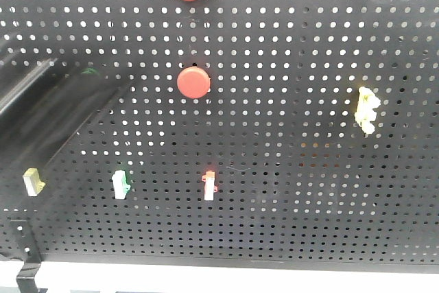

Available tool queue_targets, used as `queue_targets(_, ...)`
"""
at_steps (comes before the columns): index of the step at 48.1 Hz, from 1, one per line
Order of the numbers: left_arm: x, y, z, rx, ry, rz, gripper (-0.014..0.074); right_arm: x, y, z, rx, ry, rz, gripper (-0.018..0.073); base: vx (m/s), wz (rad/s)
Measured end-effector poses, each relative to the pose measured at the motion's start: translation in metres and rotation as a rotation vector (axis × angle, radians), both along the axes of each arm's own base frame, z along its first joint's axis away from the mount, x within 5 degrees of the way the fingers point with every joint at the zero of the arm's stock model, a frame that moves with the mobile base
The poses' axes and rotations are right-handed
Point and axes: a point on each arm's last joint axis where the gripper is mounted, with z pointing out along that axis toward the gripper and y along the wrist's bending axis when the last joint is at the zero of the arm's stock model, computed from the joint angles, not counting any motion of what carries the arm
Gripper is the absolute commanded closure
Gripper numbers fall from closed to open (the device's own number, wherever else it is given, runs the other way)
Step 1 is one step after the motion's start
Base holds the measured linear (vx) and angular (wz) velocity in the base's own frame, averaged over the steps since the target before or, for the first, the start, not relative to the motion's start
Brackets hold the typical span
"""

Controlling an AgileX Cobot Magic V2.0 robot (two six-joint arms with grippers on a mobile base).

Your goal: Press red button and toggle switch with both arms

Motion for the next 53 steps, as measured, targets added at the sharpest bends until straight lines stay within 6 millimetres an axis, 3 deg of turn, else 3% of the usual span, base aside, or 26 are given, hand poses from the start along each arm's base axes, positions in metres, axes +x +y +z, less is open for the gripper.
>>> queue_targets(5,-0.025,0.023,-0.029,-0.018,0.03,-0.003,0.0594,0.015,0.005,0.012,0.019,0.012,0.055,0.0562,0.0,0.0)
queue_targets(11,-0.046,0.042,-0.059,-0.063,0.076,-0.006,0.0594,0.049,0.015,0.028,0.04,0.055,0.161,0.0562,0.0,0.0)
queue_targets(17,-0.058,0.052,-0.074,-0.083,0.088,-0.009,0.0594,0.085,0.027,0.042,0.054,0.076,0.288,0.0562,0.0,0.0)
queue_targets(28,-0.061,0.054,-0.08,-0.056,0.125,-0.015,0.0594,0.137,0.037,0.071,0.137,0.022,0.4,0.0562,0.0,0.0)
queue_targets(36,-0.061,0.054,-0.081,-0.055,0.126,-0.015,0.0594,0.167,0.039,0.076,0.144,0.031,0.414,0.0562,0.0,0.0)
queue_targets(53,-0.061,0.054,-0.081,-0.055,0.128,-0.015,0.0594,0.186,0.043,0.071,0.155,0.059,0.457,0.0562,0.0,0.0)
